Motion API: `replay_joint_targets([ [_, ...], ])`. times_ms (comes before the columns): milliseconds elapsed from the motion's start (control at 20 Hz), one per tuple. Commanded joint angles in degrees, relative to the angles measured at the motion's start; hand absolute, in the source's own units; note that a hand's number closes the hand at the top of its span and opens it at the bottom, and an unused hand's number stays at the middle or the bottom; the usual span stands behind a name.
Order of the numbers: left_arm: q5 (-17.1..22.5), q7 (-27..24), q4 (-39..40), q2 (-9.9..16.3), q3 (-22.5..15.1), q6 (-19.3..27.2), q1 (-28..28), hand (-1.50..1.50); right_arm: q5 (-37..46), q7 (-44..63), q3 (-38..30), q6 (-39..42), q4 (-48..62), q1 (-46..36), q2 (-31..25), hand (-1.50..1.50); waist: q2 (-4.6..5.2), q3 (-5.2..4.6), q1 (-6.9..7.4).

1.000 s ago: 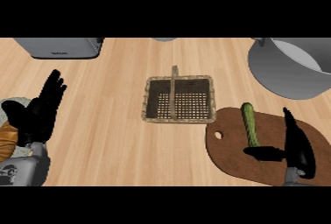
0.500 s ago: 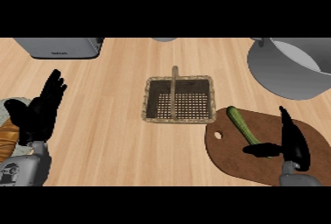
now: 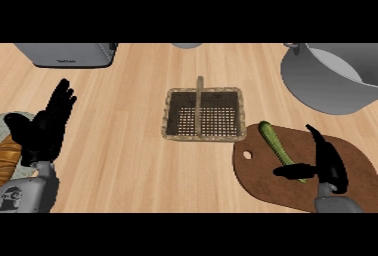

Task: Pick the squash from the cutting board and place it in the basket

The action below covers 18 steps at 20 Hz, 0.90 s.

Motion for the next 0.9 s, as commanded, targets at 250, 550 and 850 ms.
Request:
replay_joint_targets([
  [250, 0.27, 0.57, 0.36, 0.85, 1.11, -0.63, -0.41, 0.00, -1.88, -9.06, 2.07, 1.23, 6.09, 2.07, 0.95, 1.50, 0.60, 0.83, 0.36],
  [550, -1.82, 2.88, -1.22, -1.36, -1.21, 1.69, -1.65, 0.00, 1.21, -5.99, 5.12, -0.02, 2.44, 3.59, 3.78, 1.50, 0.45, 0.80, -0.03],
  [850, -0.37, 0.27, 0.77, -1.24, -2.28, -1.75, -2.70, 0.00, 9.07, -12.33, 31.70, 10.07, -0.53, 1.53, 7.65, 1.50, 0.97, 0.56, 5.91],
])
